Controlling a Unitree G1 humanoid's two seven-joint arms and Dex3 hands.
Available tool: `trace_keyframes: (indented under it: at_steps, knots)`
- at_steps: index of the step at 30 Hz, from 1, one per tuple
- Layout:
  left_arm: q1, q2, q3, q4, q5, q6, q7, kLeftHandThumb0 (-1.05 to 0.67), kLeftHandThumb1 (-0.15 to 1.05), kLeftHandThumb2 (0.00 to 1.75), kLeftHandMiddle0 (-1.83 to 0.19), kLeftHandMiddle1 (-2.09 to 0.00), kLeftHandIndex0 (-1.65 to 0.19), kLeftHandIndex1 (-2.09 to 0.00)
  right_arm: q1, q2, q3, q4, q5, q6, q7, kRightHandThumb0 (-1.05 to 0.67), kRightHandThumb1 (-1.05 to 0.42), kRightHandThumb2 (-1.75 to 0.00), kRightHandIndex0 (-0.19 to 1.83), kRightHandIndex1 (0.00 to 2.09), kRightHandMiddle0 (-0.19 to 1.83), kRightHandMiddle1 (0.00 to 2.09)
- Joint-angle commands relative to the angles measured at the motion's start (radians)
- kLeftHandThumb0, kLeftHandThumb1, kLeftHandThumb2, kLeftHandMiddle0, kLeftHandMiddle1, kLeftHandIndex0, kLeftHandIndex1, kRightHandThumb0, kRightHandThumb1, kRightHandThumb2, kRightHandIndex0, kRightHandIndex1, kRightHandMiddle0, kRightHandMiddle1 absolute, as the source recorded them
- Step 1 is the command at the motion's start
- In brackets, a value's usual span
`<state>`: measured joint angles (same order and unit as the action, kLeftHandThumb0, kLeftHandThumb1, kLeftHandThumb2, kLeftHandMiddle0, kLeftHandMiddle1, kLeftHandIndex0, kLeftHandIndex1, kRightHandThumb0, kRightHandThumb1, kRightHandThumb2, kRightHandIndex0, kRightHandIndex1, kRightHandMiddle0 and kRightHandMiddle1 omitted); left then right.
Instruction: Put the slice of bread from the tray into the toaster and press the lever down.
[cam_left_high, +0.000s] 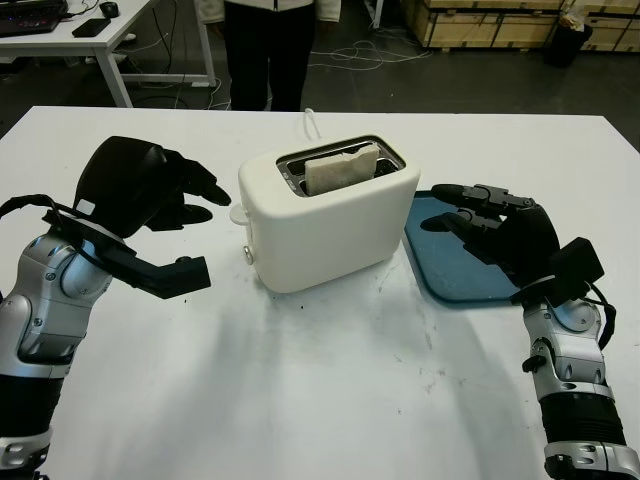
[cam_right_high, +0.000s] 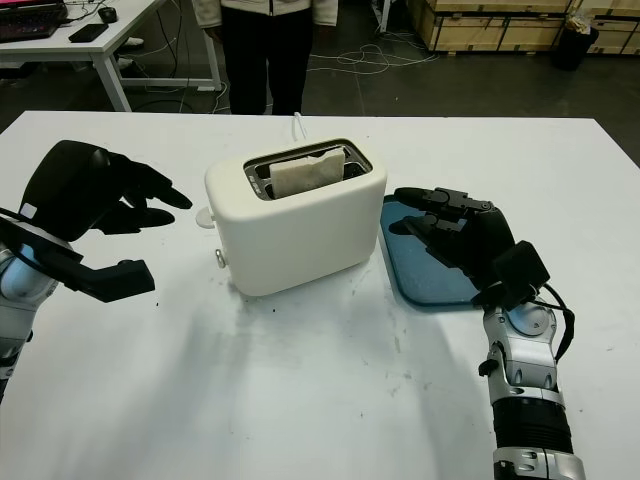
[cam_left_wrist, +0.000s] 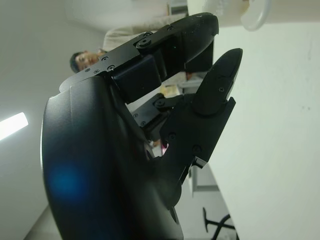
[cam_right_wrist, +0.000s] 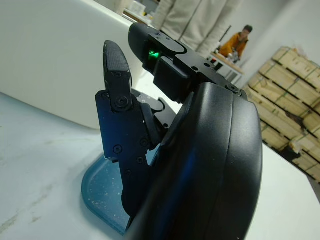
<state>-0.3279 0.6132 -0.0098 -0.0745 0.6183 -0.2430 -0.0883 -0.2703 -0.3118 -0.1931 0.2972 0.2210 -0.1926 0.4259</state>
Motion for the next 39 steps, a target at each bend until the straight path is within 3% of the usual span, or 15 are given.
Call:
trace_keyframes:
  at_steps: [1, 7, 14, 22, 39]
  knots:
    - [-0.033, -0.005, -0.013, 0.033, 0.014, -0.017, 0.033, -0.17, 0.68, 0.01, -1.18, -1.05, -1.37, 0.0, -0.006, 0.002, -0.005, 0.002, 0.006, -0.011, -0.003, -0.43, -0.92, -0.12, 0.87, 0.63, 1.0, 0.0]
    - [-0.054, -0.007, -0.035, 0.072, 0.034, 0.005, 0.031, -0.16, 0.7, 0.01, -1.13, -1.18, -1.36, 0.0, -0.004, 0.002, -0.009, 0.009, 0.007, -0.024, -0.001, -0.43, -0.92, -0.12, 0.88, 0.63, 1.0, 0.0]
    - [-0.061, -0.01, -0.052, 0.095, 0.021, -0.007, 0.027, -0.18, 0.7, 0.0, -1.13, -1.19, -1.36, 0.0, -0.001, -0.001, -0.01, 0.005, -0.001, -0.022, -0.012, -0.44, -0.92, -0.12, 0.87, 0.61, 0.98, 0.0]
    - [-0.054, -0.025, -0.059, 0.081, 0.016, 0.018, 0.008, -0.18, 0.71, 0.0, -1.08, -1.3, -1.35, 0.0, 0.003, 0.012, -0.016, -0.009, 0.011, -0.024, -0.028, -0.45, -0.92, -0.13, 0.91, 0.6, 1.01, 0.01]
    - [-0.039, -0.037, -0.075, 0.046, 0.012, 0.07, -0.053, -0.2, 0.76, 0.01, -1.03, -1.18, -1.3, 0.0, 0.0, 0.02, -0.03, 0.003, 0.026, -0.041, -0.015, -0.44, -0.92, -0.14, 0.97, 0.52, 1.04, 0.01]
